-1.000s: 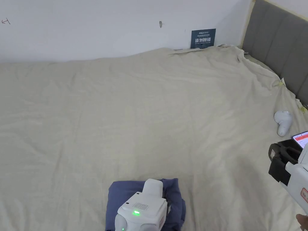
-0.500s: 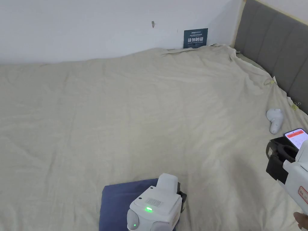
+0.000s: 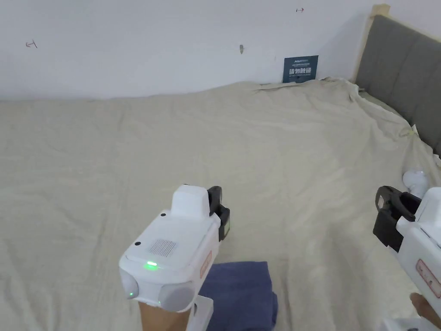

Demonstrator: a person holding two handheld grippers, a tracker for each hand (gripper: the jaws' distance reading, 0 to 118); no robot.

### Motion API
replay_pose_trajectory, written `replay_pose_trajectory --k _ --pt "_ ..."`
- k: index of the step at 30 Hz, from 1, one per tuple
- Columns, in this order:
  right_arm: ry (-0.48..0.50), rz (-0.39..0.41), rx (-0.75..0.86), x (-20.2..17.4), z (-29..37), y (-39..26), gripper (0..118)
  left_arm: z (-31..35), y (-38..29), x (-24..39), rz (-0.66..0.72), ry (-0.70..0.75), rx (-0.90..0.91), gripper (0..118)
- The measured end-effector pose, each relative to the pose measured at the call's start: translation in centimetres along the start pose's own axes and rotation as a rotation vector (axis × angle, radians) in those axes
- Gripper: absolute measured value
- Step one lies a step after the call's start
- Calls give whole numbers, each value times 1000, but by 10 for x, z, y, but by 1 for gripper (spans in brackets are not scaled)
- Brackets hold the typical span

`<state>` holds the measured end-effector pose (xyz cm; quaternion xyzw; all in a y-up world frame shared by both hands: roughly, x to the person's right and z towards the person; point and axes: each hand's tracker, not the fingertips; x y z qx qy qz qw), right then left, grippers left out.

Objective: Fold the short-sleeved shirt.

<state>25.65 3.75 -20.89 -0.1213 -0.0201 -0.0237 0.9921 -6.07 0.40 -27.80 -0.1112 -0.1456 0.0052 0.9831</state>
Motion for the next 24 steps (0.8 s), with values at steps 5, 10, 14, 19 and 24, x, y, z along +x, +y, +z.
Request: replay_pose_trajectory --k 5,10,14,19,24 --pt "20 20 51 -21 -1 7 0 21 18 -35 -27 113 70 0" --pt "35 47 104 -41 -6 9 0 42 19 -72 -42 229 110 0" --pt "40 55 130 -53 -11 6 0 55 11 -94 -37 302 117 0" --pt "31 65 156 -66 -14 -1 0 71 -4 -112 -37 388 138 0" --pt "34 76 161 -75 -14 -3 0 78 -16 -123 -9 427 133 0"
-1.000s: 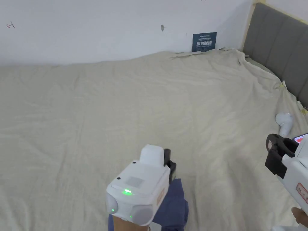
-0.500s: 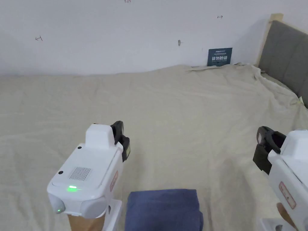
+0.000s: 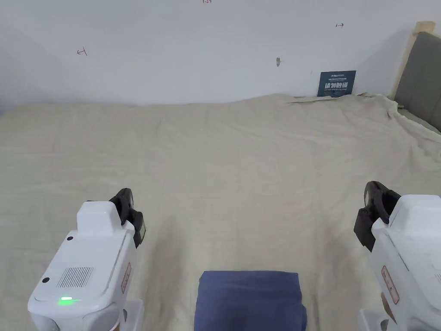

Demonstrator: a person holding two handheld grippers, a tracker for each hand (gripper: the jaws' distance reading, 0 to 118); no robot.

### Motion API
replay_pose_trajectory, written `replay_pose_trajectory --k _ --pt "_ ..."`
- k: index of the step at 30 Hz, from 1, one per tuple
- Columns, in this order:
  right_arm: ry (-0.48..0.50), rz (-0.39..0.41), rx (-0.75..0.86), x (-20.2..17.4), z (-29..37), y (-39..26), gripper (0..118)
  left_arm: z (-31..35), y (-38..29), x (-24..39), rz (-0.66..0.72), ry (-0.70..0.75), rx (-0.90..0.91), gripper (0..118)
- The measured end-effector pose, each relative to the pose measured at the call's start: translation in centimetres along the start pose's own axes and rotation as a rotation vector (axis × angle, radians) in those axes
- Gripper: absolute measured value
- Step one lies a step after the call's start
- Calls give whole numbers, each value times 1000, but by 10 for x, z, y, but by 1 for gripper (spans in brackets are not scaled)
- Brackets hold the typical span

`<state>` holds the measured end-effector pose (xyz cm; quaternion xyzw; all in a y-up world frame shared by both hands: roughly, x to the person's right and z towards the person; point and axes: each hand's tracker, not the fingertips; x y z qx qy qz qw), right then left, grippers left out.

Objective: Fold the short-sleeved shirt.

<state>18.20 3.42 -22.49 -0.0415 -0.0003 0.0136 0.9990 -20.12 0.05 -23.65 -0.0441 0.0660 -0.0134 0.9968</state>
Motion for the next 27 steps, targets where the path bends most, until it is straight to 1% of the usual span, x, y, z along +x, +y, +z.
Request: replay_pose_trajectory --k 5,8,13,16,18,22,27 --pt "14 -16 -6 -10 -2 -5 0 1 -4 -4 18 3 -17 0" --pt "35 -19 -36 -22 -5 -18 0 1 -9 -4 11 -12 -36 0" --pt "75 -42 -122 -46 -15 -60 0 2 -19 -5 14 -31 -74 0" --pt "80 -27 -191 -60 -22 -92 0 1 -27 -7 25 -45 -106 0" --pt "86 -38 -246 -67 -26 -113 0 3 -32 -8 29 -50 -125 0" --pt "88 -32 -352 -78 -35 -152 0 2 -45 -11 44 -69 -175 0" --pt "96 -19 -436 -86 -43 -192 0 0 -63 -13 67 -97 -243 0"
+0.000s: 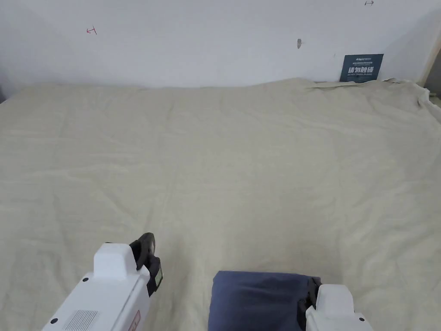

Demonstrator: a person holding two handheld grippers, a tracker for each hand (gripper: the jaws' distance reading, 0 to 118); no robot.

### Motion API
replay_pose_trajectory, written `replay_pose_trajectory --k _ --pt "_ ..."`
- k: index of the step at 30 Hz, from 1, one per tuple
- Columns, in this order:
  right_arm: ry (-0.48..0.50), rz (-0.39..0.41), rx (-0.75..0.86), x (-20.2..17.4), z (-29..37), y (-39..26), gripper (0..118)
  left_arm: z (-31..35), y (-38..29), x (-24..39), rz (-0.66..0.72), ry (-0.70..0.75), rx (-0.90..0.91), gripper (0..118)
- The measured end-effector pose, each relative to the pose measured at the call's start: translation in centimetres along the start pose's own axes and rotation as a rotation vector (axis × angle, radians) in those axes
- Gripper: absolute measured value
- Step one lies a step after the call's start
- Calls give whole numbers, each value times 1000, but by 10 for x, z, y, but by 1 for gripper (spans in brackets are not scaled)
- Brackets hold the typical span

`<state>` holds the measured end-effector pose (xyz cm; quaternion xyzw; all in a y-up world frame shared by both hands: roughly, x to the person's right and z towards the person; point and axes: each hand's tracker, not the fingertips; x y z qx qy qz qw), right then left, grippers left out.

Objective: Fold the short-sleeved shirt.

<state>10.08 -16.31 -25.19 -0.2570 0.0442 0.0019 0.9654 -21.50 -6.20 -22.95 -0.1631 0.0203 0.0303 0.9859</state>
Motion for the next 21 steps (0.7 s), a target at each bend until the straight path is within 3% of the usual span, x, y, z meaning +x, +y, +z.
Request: replay_pose_trajectory --k 4,13,16,19,21 --pt "4 -38 -48 0 -14 -22 0 -6 -14 1 14 -34 -65 0" --pt "-7 -24 18 0 -21 -53 0 -31 -34 9 128 -190 -288 3" --pt "-11 -10 13 -1 -18 -50 0 -49 -40 9 196 -258 -442 22" --pt "-7 -7 10 0 -18 -49 0 -68 -47 9 281 -353 -577 66" --pt "-4 -3 9 0 -18 -49 0 -77 -52 9 307 -416 -620 76"
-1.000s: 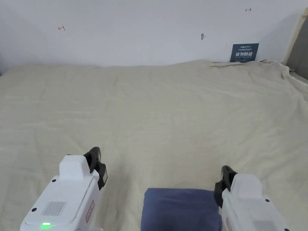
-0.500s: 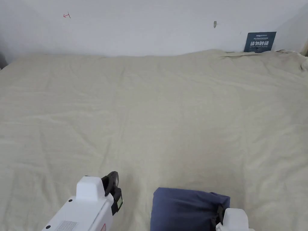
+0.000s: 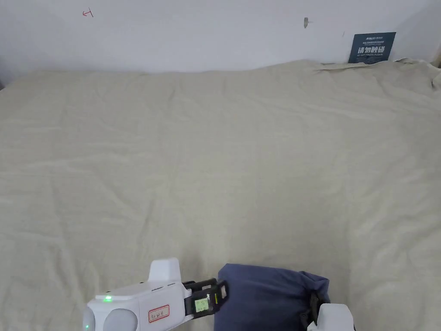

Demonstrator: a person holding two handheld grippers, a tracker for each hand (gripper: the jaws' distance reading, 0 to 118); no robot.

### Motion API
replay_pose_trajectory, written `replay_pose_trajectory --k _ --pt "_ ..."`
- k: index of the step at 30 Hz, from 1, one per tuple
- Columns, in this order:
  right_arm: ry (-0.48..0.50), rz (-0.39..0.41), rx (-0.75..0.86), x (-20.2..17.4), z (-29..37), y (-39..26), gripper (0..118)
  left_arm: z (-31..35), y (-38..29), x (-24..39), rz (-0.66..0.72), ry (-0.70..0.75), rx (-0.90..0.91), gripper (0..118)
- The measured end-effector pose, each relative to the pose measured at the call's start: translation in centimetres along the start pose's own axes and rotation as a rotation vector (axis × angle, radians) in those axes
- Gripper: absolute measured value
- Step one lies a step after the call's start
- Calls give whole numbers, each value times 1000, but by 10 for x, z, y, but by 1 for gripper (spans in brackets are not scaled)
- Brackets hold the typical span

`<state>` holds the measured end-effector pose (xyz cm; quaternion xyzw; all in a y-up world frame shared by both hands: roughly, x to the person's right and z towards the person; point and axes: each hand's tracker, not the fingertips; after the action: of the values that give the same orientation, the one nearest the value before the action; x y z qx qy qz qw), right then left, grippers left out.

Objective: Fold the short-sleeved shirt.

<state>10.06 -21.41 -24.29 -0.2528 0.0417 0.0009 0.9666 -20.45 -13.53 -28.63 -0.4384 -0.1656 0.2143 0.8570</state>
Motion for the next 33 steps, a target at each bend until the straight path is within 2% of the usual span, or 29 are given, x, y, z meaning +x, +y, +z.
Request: replay_pose_trajectory --k 3,10,11,18,21,24,33 --pt "1 5 0 0 1 0 0 -14 4 -3 -12 -79 -82 81" --pt "7 -4 -6 2 1 0 0 -52 12 -9 39 -136 -210 79" --pt "8 -4 -7 2 1 1 0 -54 13 -11 63 -144 -223 76" --pt "27 14 -22 4 3 7 0 -61 12 -17 128 -148 -267 35" --pt "57 20 -47 8 8 22 0 -59 9 -9 89 -116 -242 26" --pt "63 4 25 14 24 43 0 -54 9 -2 37 -96 -219 22" --pt "69 35 244 25 67 120 0 -9 42 -13 -82 -40 -158 20"
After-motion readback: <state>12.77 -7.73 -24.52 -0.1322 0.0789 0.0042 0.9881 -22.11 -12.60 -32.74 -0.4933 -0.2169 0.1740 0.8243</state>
